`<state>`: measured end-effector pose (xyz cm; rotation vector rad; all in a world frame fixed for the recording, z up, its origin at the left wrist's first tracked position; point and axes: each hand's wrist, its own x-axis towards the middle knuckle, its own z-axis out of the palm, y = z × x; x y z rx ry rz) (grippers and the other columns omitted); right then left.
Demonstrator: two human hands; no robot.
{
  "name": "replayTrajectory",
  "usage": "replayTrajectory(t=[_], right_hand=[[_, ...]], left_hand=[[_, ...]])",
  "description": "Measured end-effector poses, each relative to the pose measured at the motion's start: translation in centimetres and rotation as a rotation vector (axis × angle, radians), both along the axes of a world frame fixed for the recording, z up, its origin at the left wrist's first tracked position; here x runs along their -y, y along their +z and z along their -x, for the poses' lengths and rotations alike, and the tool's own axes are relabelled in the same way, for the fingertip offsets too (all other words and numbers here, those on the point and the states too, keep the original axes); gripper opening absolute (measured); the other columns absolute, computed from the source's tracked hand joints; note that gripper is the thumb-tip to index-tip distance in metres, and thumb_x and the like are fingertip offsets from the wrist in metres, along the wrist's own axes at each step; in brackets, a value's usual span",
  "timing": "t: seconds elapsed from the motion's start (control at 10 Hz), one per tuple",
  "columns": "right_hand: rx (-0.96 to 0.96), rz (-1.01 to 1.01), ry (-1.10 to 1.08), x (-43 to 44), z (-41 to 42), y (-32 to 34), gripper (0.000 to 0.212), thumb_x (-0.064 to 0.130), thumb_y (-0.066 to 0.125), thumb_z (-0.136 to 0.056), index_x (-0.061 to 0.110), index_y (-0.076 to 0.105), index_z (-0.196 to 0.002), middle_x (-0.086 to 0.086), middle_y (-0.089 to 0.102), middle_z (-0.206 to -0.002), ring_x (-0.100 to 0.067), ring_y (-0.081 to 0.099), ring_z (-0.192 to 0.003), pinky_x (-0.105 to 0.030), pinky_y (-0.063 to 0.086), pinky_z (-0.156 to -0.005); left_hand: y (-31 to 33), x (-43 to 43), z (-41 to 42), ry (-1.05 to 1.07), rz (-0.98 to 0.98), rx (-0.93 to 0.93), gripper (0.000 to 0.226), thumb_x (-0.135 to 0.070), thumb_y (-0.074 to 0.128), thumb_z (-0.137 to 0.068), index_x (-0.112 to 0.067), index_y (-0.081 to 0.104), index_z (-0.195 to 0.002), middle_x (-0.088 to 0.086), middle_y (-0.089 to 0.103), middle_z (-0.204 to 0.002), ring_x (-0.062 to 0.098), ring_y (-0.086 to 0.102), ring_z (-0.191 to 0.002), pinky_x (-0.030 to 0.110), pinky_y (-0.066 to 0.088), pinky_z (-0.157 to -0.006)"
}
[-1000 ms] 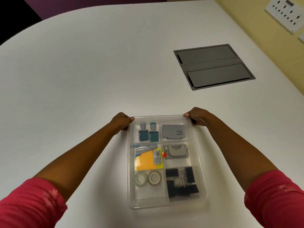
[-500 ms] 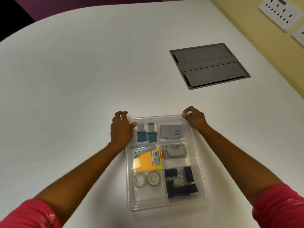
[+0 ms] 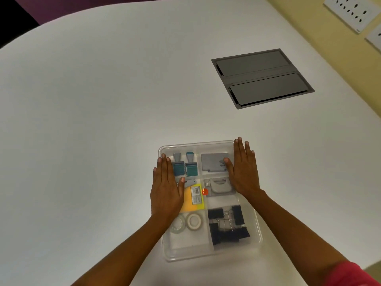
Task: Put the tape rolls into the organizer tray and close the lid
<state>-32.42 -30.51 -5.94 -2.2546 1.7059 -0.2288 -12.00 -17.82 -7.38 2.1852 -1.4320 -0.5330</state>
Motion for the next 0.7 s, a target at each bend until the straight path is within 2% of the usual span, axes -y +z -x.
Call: replayTrajectory(t=[0.2,0.4,0.5,0.7], right_hand=[[0.013,-0.006,-0.018,0.0,0.1,-0.5,0.070,0.049,0.028,-0.096,0.015,0.002,-0.151,-0.005,0.005,-0.162,-0.023,0.002,-0.150,-0.041,0.006,-0.122],[-0.039,0.015,-0.023,-0.5,0.2,0.3,0.068,0.045,0.031,-0.100,0.013,0.000,-0.151,-0.005,0.003,-0.162,-0.021,0.001,-0.150,-0.035,0.001,-0.121],[-0.078,0.036,-0.065,-1.0,0.0,1.2,0.068,0.047,0.028,-0.100,0.013,-0.002,-0.151,-0.006,0.002,-0.162,-0.022,0.001,-0.150,-0.032,-0.003,-0.119],[-0.088,0.180,-0.132,-1.6,-3.1,5.9,0.068,0.048,0.022,-0.100,0.010,-0.003,-0.150,-0.009,0.000,-0.162,-0.024,0.000,-0.149,-0.036,0.003,-0.121]], left_hand=[[-0.1,0.1,-0.1,-0.017,0.012,-0.006,0.071,-0.052,0.025,-0.092,-0.023,-0.007,-0.148,-0.004,-0.008,-0.158,0.009,-0.012,-0.143,0.035,0.002,-0.119],[0.9,-0.2,-0.3,-0.027,0.087,-0.107,0.070,-0.048,0.028,-0.091,-0.023,-0.008,-0.145,-0.002,-0.004,-0.159,0.015,-0.002,-0.146,0.034,0.005,-0.118],[1.2,-0.4,-1.5,-0.026,0.106,-0.051,0.069,-0.042,0.030,-0.095,-0.016,-0.008,-0.147,0.001,-0.007,-0.159,0.015,-0.006,-0.146,0.030,-0.002,-0.118],[5.0,0.0,-4.8,0.009,0.185,0.170,0.066,-0.028,0.033,-0.098,-0.005,-0.004,-0.148,0.009,-0.007,-0.158,0.021,-0.005,-0.146,0.038,-0.001,-0.120]])
